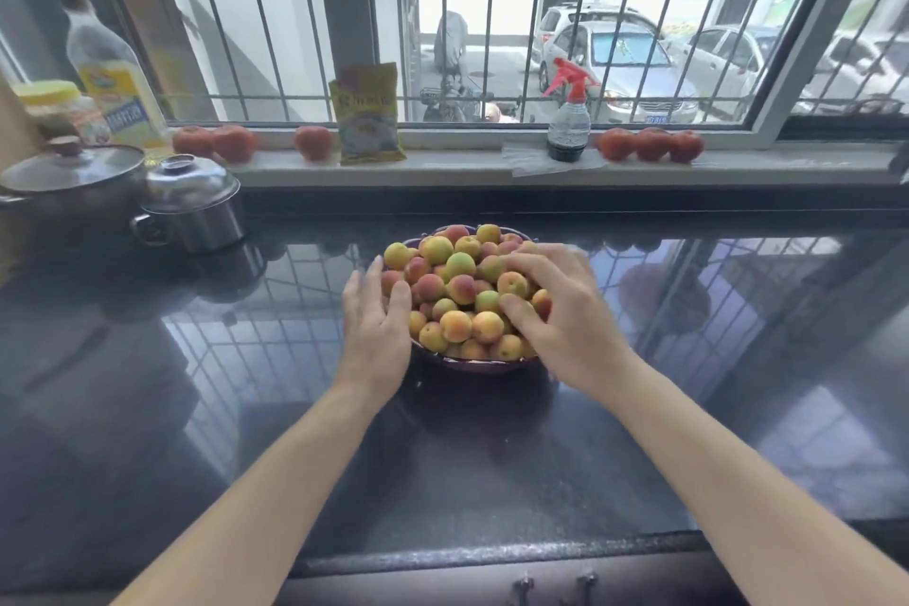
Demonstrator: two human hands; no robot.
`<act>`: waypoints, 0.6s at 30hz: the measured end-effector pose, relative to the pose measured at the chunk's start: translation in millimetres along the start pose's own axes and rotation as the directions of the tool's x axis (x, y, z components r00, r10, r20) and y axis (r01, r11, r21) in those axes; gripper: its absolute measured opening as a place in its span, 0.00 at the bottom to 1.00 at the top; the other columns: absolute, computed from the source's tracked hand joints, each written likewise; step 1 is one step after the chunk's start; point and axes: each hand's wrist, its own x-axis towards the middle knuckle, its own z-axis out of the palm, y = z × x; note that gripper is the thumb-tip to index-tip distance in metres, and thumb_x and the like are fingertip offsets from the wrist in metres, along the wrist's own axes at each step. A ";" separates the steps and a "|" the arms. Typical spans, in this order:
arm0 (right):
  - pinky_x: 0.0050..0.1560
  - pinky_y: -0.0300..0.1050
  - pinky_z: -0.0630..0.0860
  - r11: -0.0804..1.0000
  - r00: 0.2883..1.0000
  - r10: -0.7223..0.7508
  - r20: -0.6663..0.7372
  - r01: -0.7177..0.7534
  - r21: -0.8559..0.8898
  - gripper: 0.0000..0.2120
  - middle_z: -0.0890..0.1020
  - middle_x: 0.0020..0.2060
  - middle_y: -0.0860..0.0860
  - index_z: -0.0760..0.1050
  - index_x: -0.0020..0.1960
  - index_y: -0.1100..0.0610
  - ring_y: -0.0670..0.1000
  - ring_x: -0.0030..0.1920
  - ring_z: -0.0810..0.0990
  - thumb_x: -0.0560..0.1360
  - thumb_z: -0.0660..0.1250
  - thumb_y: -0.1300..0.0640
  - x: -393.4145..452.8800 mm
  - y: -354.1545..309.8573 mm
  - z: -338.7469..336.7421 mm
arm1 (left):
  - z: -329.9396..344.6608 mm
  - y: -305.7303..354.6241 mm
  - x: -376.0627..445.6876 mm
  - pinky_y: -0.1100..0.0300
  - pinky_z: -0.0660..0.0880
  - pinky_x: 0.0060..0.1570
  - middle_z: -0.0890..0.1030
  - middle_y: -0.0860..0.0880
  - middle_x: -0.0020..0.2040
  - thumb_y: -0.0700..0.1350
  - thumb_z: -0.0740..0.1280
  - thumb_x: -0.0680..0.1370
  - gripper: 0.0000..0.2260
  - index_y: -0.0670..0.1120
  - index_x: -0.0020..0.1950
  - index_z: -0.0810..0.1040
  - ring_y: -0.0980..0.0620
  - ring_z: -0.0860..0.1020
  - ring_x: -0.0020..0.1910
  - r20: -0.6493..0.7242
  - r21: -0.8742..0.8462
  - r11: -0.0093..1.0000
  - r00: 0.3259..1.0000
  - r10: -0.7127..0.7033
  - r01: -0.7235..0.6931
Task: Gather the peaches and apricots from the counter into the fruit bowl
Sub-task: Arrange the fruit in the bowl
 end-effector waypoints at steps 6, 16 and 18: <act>0.68 0.56 0.74 0.470 0.577 0.817 0.015 -0.681 0.562 0.15 0.72 0.66 0.46 0.70 0.69 0.48 0.48 0.65 0.74 0.83 0.61 0.52 -58.1 22.2 -2.9 | -1.9 14.9 -23.1 0.35 0.66 0.78 0.82 0.49 0.64 0.58 0.62 0.87 0.14 0.56 0.70 0.77 0.46 0.77 0.71 0.361 -0.543 0.675 0.865 -0.348 0.499; 0.61 0.64 0.78 -0.082 0.563 0.666 0.489 -0.597 0.798 0.13 0.85 0.56 0.52 0.77 0.62 0.48 0.57 0.61 0.82 0.84 0.59 0.47 -40.6 3.2 -1.3 | 16.2 1.0 -9.4 0.40 0.84 0.61 0.76 0.51 0.74 0.52 0.85 0.62 0.55 0.62 0.81 0.57 0.47 0.82 0.68 0.329 -0.450 0.817 0.917 -0.224 0.361; 0.62 0.64 0.78 -0.080 0.571 0.657 0.492 -0.596 0.799 0.12 0.85 0.55 0.51 0.77 0.62 0.47 0.56 0.60 0.82 0.84 0.59 0.46 -35.8 5.4 3.2 | 18.2 1.9 0.3 0.40 0.84 0.59 0.76 0.51 0.74 0.57 0.87 0.57 0.59 0.61 0.81 0.57 0.46 0.82 0.67 0.310 -0.436 0.828 0.922 -0.230 0.353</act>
